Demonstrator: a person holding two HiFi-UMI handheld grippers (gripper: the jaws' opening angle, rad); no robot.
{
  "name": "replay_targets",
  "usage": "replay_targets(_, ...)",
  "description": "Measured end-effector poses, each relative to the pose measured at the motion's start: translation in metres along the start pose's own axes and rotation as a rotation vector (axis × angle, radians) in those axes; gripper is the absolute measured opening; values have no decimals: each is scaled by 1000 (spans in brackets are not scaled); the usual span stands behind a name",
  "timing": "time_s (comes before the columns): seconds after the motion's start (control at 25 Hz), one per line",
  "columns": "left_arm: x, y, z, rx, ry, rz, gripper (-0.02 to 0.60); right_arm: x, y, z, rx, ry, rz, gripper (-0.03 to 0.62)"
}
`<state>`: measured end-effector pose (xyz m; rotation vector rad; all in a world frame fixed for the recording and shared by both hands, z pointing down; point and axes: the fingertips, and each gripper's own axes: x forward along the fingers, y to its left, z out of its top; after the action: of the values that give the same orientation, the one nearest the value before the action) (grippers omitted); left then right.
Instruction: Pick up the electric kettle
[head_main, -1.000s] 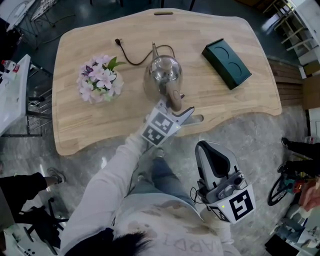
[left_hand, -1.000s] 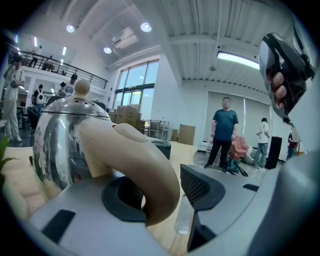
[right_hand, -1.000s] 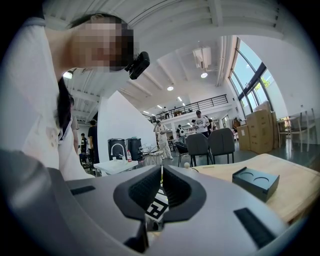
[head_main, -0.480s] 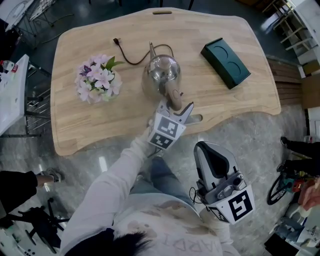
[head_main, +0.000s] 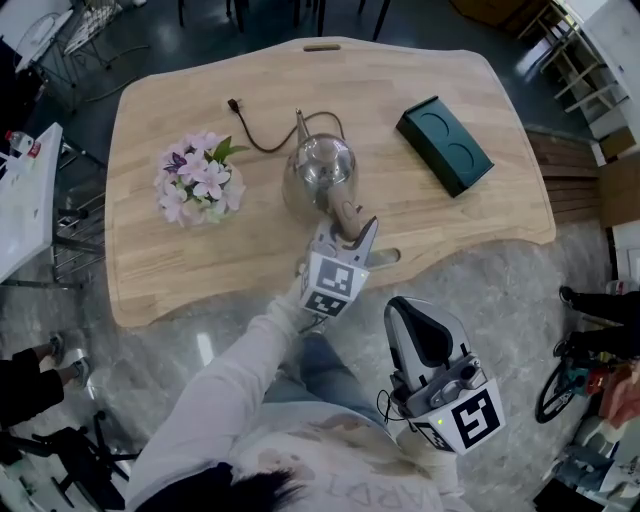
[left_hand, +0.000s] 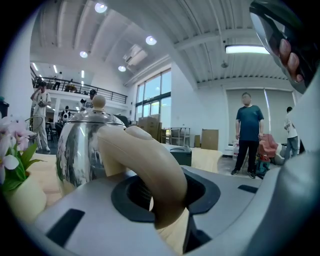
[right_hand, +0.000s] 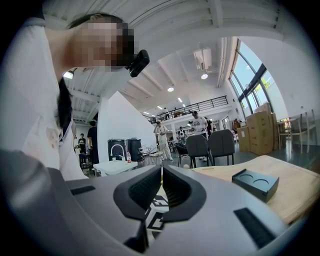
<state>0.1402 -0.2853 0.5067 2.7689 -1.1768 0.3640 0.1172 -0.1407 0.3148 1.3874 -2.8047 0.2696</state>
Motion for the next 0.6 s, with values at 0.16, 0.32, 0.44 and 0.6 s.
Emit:
replay_targets(0.16, 0, -1, 1, 4, -20, 11, 121, -1, -1, 2, 2, -3, -2, 18)
replay_targets(0.32, 0, -2, 1, 8, -30, 10, 121, -2, -1, 3, 0, -2, -4, 18)
replay_targets(0.44, -1, -1, 3, 8, -28, 10, 120, -3, -2, 4, -4, -5, -4, 18)
replay_targets(0.6, -3, 1, 2, 20, -38, 14, 117, -6, -3, 3, -6, -4, -7, 18)
